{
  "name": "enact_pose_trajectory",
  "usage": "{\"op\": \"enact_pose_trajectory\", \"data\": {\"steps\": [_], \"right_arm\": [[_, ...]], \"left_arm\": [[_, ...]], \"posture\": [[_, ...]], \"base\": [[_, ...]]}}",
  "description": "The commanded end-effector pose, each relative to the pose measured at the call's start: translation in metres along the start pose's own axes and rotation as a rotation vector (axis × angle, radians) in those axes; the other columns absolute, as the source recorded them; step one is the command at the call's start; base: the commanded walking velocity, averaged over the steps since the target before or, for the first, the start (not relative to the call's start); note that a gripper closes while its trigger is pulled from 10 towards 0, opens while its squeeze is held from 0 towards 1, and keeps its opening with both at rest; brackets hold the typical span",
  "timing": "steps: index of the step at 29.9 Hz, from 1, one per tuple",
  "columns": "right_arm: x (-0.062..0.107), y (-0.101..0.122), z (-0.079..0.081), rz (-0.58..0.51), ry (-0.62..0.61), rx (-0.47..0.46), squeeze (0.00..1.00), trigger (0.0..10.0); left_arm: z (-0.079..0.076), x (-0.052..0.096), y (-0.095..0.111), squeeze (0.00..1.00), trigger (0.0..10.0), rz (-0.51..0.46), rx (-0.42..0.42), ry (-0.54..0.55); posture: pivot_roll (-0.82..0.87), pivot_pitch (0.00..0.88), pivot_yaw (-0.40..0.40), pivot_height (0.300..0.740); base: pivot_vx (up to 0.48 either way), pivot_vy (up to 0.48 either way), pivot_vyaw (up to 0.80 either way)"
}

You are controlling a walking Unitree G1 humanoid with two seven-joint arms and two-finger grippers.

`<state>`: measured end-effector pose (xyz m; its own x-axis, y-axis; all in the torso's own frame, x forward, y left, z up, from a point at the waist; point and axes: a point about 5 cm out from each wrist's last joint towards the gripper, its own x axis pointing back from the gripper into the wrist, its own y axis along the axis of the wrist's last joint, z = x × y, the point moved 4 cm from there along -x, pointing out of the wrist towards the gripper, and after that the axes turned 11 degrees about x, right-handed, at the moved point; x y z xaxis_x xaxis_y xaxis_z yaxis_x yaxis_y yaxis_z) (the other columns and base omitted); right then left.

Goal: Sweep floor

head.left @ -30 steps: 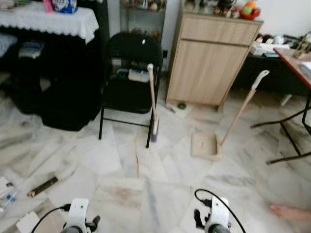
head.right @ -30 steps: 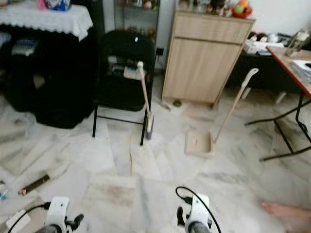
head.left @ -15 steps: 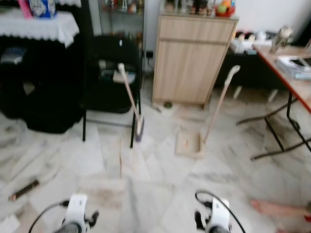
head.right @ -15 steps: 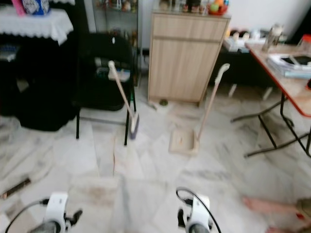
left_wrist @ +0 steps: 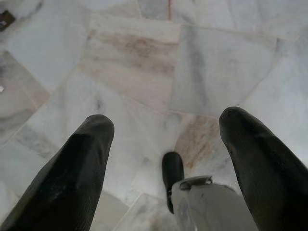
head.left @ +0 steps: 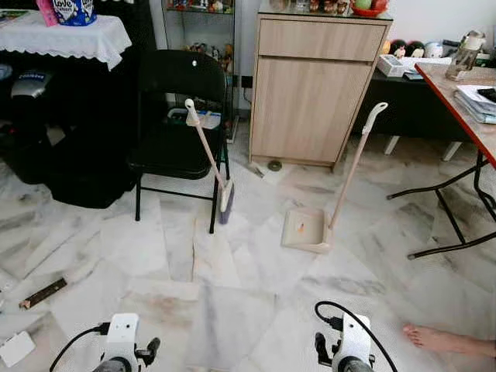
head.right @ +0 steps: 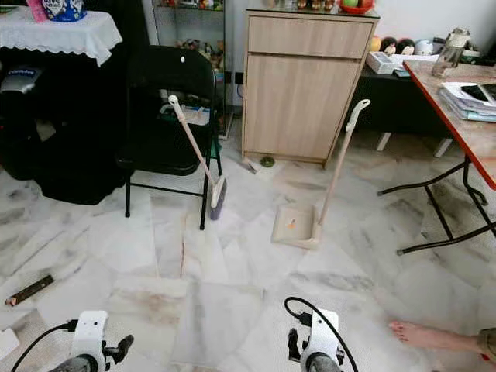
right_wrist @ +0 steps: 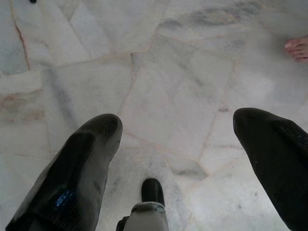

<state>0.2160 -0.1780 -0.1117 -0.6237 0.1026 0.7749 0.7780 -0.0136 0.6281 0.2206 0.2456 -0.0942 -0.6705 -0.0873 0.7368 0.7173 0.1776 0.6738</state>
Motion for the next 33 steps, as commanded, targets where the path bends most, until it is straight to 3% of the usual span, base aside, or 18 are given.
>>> {"op": "enact_pose_trajectory", "data": {"steps": [1, 4, 13, 33], "right_arm": [[0.000, -0.001, -0.002, 0.003, -0.005, -0.011, 0.00, 10.0], [0.000, 0.000, -0.002, -0.001, -0.006, -0.009, 0.00, 10.0], [0.000, 0.000, -0.001, -0.004, -0.003, -0.002, 0.00, 10.0], [0.000, 0.001, 0.000, -0.009, 0.005, 0.003, 0.00, 10.0]], "left_arm": [[0.005, 0.002, -0.006, 0.00, 10.0, 0.026, 0.005, 0.013], [0.008, 0.002, -0.006, 0.00, 10.0, 0.029, 0.007, 0.016], [0.020, 0.005, -0.004, 0.00, 10.0, 0.032, 0.006, 0.030], [0.010, 0.003, -0.006, 0.00, 10.0, 0.029, -0.001, 0.010]], "posture": [[-0.02, 0.016, -0.055, 0.740], [-0.02, 0.016, -0.055, 0.740], [-0.02, 0.018, -0.054, 0.740], [-0.02, 0.019, -0.055, 0.740]], "base": [[0.000, 0.296, -0.79], [0.000, 0.314, -0.72], [0.000, 0.424, 0.00], [0.000, 0.000, 0.00]]}}
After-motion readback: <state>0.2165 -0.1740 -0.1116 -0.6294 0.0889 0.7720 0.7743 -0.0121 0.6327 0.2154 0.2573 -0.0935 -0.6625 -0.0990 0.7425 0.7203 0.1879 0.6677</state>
